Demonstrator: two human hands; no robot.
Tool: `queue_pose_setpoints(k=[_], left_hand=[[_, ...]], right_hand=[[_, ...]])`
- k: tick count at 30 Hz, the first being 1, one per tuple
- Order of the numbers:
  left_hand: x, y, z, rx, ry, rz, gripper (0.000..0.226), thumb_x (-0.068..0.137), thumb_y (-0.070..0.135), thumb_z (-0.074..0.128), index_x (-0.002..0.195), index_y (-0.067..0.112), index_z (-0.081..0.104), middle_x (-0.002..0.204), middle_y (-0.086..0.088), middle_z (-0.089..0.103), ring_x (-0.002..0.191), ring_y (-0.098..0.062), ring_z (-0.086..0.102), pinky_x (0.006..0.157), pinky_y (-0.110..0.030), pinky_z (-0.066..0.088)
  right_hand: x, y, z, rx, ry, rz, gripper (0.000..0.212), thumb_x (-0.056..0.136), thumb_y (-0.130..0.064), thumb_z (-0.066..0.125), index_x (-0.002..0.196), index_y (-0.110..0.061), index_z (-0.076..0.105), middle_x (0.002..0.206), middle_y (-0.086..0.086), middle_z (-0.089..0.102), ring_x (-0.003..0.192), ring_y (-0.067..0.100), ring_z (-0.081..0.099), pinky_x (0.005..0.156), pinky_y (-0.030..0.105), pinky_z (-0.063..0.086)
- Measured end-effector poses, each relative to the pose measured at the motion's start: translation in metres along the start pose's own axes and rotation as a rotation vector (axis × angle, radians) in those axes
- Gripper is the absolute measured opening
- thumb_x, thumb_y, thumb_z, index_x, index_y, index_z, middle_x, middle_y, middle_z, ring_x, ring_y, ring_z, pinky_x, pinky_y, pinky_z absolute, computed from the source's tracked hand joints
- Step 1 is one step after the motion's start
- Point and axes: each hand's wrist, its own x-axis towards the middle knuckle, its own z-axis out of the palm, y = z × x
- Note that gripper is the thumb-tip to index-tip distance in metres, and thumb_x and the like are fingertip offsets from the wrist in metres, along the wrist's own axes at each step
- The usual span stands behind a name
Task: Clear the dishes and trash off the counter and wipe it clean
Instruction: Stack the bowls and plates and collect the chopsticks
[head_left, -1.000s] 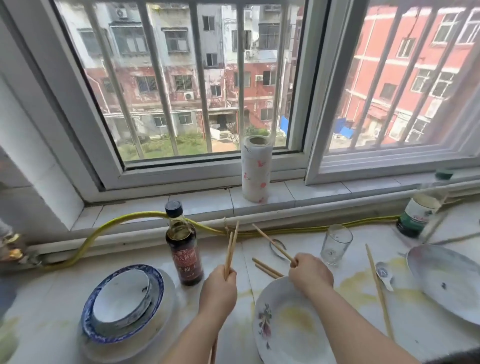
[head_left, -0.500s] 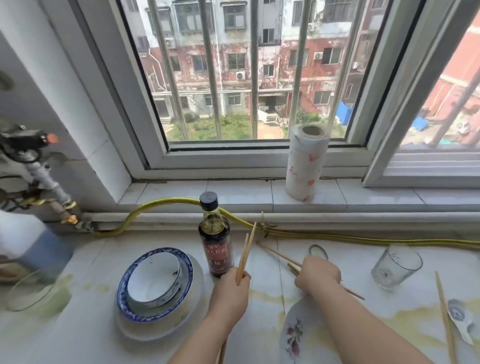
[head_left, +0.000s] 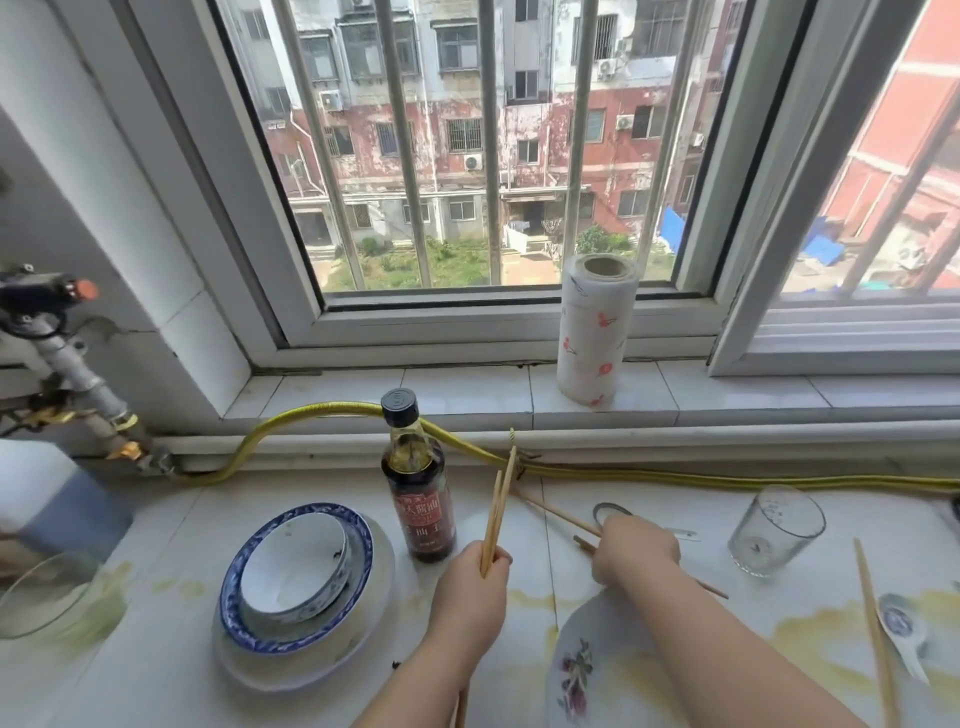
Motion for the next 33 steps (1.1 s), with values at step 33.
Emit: queue_pose_setpoints(k=[33], left_hand=[[-0.019,0.0,0.016,0.227,-0.151,0.148,0.015,0.094,0.023,0.046,0.087,0.017,0.058,0.078,-0.004,0.062,0.065,-0.019,0.054,0.059,-0.029,0.042]], right_hand=[[-0.135,0.124,0.058,0.506,0.155,0.506,0.025,0.093,-0.03,0.048,0.106,-0.017,0.064,0.093,0.003,0.062,0.087,0.025,0.06,0.069,0.028,0.047]])
